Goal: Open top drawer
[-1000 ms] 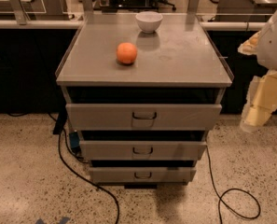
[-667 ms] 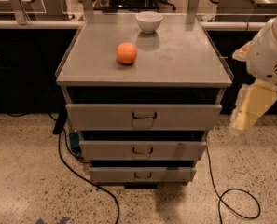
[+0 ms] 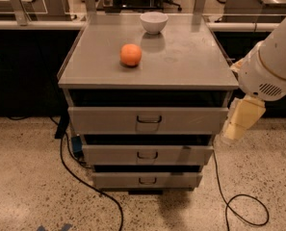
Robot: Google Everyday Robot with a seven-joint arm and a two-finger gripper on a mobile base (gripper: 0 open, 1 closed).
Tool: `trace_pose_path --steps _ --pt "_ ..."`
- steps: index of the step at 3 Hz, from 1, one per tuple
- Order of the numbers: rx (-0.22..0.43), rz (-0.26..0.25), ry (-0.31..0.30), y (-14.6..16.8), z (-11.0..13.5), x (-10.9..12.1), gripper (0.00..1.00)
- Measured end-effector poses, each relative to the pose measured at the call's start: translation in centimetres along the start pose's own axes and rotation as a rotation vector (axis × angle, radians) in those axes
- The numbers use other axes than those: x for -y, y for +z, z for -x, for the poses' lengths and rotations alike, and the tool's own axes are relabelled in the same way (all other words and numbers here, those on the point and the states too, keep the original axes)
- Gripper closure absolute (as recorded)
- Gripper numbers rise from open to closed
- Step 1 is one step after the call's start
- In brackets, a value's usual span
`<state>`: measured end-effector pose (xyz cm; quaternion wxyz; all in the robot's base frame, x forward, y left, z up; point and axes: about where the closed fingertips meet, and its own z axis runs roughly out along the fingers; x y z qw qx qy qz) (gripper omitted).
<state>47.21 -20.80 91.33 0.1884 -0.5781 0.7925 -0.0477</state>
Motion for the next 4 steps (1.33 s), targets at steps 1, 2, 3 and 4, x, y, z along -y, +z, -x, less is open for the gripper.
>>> trace_pose_path --steps 1,2,3,4 --pt "0.076 0.022 -0.006 2.4 -0.4 0.5 0.00" --pt "0.146 0.063 -0.014 7.9 -0.7 1.7 0.00" --pt "0.141 0.069 -0.021 8.5 -0.6 1.6 0.00" --pt "0.127 0.084 -0.041 10.0 -0.3 1.1 0.00"
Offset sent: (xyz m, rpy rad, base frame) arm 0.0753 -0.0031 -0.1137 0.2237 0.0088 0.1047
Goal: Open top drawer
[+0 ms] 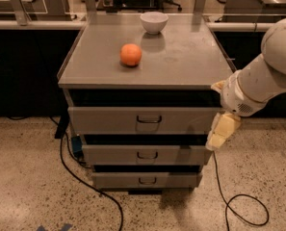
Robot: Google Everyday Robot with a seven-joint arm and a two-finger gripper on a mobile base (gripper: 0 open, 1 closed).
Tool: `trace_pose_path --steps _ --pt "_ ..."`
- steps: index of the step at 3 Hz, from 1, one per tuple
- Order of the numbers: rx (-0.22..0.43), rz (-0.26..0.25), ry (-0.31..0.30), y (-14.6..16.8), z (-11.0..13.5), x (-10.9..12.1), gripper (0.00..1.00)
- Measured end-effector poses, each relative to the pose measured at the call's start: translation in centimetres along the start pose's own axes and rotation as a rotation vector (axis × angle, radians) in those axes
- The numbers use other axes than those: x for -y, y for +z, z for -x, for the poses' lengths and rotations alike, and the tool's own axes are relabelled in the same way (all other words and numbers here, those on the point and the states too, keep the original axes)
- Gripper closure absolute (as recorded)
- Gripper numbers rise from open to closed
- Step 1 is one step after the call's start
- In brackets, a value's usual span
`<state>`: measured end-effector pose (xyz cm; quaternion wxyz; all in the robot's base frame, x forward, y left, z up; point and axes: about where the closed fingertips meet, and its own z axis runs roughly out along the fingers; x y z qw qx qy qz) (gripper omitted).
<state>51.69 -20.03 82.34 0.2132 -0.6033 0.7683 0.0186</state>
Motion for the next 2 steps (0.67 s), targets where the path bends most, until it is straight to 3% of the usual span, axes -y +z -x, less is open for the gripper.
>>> trace_pose_path --steps 1,2 --pt "0.001 0.004 -0.031 3.7 0.7 0.0 0.00" --pt "0.028 -0.045 0.046 6.8 0.5 1.0 0.00"
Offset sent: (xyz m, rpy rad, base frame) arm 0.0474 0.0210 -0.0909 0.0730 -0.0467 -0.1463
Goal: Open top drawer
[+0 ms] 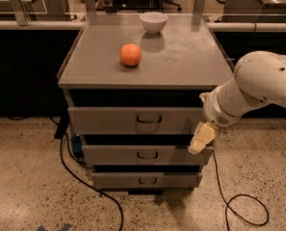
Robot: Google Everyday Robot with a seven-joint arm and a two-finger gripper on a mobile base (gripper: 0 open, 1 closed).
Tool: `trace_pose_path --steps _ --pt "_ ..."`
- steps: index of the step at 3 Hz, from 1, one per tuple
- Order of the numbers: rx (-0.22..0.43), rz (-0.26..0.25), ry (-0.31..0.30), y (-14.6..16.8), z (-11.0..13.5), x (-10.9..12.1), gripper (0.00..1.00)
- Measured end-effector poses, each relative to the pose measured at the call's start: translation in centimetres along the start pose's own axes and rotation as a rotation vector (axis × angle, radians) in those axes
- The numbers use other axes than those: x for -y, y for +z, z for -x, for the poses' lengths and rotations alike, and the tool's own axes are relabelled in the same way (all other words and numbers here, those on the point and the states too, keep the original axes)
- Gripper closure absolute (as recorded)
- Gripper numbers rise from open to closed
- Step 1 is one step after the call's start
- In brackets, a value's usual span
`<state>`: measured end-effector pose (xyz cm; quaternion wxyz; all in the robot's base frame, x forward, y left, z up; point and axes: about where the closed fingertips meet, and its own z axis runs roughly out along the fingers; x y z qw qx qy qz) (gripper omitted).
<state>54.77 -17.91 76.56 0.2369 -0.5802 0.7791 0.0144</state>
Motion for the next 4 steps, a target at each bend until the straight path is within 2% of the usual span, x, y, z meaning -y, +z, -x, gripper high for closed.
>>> trace_pose_path --steps 1,2,3,4 --pt "0.000 0.000 0.000 0.0 0.0 0.0 0.00" --pt "0.037 0.075 -0.019 3.0 -0.7 0.0 0.00" --pt "0.059 0.188 -0.029 7.3 -2.1 -0.6 0.00" --pt "0.059 0.187 -0.029 7.3 -2.1 -0.6 0.00"
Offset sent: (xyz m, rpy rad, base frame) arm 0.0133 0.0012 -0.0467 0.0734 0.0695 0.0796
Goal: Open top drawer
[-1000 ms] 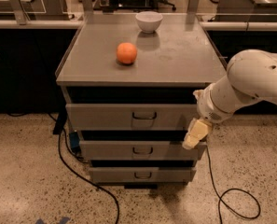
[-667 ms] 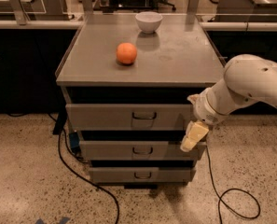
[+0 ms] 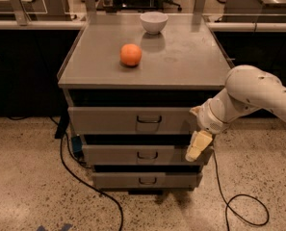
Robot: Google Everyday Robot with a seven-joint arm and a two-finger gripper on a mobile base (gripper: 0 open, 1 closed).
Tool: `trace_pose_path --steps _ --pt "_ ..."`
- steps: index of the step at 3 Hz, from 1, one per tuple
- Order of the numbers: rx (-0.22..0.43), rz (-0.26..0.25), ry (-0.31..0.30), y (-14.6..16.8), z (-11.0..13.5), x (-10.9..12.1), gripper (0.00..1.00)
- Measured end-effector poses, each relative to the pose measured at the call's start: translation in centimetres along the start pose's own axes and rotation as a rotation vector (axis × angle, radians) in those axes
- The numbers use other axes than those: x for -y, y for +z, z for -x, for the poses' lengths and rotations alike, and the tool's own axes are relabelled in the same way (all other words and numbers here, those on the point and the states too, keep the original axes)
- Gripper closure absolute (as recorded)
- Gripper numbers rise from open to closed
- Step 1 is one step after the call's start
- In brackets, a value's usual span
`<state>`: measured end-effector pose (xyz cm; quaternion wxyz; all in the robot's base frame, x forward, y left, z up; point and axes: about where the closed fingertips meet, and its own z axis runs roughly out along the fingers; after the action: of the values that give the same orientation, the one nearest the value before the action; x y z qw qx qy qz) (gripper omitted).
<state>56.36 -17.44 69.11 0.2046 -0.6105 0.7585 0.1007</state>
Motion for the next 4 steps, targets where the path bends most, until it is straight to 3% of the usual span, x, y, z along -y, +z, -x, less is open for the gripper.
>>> trace_pose_path --steps 1,2,3,4 --pt "-0.003 -0.020 -0.009 1.1 0.4 1.0 0.00" --pt "-0.046 -0.053 -0.033 4.0 0.0 5.3 0.00" --pt "-0.046 -0.053 -0.033 4.1 0.0 5.3 0.00" --pt "-0.072 -0.008 -0.016 5.5 -0.9 4.8 0.00"
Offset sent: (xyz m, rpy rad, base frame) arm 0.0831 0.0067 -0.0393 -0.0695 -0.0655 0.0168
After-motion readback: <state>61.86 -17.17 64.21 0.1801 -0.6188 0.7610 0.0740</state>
